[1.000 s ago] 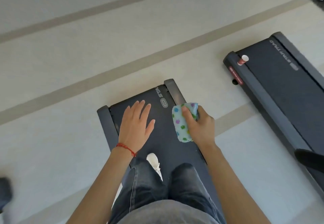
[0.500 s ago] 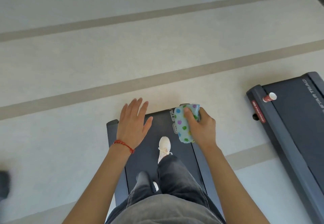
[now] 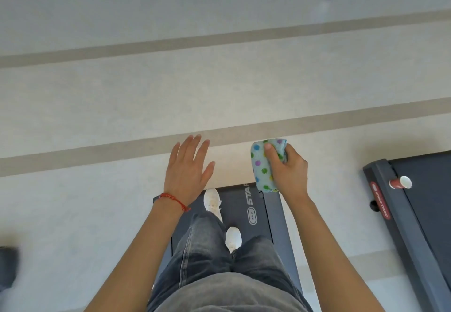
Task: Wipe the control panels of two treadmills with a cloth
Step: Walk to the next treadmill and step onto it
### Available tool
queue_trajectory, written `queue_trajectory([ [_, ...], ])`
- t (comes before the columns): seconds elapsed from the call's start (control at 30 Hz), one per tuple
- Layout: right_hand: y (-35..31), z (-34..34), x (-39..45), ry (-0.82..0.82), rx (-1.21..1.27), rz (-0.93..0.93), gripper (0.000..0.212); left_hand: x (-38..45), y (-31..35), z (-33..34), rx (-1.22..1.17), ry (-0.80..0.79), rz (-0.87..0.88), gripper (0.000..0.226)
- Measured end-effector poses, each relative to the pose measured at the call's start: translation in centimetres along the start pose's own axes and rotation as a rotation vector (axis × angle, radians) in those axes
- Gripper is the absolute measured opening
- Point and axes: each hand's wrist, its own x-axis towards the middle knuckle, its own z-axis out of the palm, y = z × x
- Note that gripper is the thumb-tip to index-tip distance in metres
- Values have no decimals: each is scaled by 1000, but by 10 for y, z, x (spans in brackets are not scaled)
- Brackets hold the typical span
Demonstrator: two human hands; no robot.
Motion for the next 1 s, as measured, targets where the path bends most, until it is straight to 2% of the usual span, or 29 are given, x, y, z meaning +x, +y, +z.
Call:
queue_trajectory([
  [0.13,-19,20,46,2,-6,-1,41,50,-26,7,2,3,0,53],
  [0.27,-40,40,92,20,0,6,41,103,-55,8,7,11,-1,63],
  [0.4,-57,59,132,46,2,5,38,146,-81,11,31,33,29,53],
  [0.6,-65,82,189,45,15,5,37,205,-105,25,40,18,25,53],
  [1.0,-31,157,406,31,30,-75,36,379,-160,154,66,80,-4,54],
])
